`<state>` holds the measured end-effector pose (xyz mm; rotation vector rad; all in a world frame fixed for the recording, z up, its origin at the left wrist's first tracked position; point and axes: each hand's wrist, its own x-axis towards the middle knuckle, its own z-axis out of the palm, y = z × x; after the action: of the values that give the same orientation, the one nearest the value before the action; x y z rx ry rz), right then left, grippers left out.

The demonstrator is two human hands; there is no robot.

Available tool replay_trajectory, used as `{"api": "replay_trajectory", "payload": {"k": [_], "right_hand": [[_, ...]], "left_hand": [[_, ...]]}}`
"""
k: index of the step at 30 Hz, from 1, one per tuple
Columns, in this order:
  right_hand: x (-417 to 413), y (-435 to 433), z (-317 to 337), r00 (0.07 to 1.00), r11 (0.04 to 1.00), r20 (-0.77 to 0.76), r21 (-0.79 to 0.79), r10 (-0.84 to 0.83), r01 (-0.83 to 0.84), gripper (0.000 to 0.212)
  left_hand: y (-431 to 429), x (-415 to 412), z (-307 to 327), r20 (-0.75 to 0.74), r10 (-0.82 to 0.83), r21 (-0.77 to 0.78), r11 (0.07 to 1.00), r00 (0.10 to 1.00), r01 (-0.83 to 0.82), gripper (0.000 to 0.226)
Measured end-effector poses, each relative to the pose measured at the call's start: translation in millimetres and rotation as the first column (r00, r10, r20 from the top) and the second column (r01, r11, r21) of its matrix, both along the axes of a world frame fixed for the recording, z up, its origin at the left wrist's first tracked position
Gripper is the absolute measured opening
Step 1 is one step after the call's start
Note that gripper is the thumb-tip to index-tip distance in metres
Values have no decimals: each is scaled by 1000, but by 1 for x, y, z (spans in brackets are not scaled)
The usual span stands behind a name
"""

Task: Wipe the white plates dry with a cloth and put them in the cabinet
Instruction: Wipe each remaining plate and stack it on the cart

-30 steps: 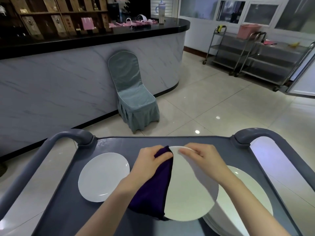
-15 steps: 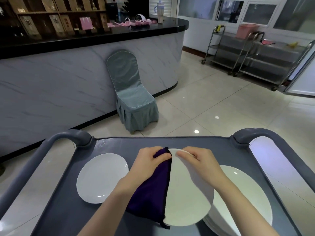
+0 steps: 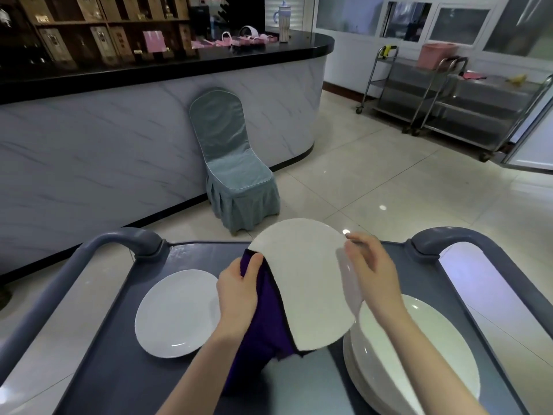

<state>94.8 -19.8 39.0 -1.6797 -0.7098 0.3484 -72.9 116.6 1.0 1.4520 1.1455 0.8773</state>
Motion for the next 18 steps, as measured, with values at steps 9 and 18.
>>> {"api": "replay_trajectory", "payload": {"k": [9,18], "right_hand": [[7,11,22,843,881,301,-312,447,-356,41],[-34,6,-21,949,989,-282,-15,-142,144,26]], "left_hand": [[-1,2,20,-147,-379,233,885,914,404,32],[-9,-4,-14,123,104,-253,965,987,-70,55]]}}
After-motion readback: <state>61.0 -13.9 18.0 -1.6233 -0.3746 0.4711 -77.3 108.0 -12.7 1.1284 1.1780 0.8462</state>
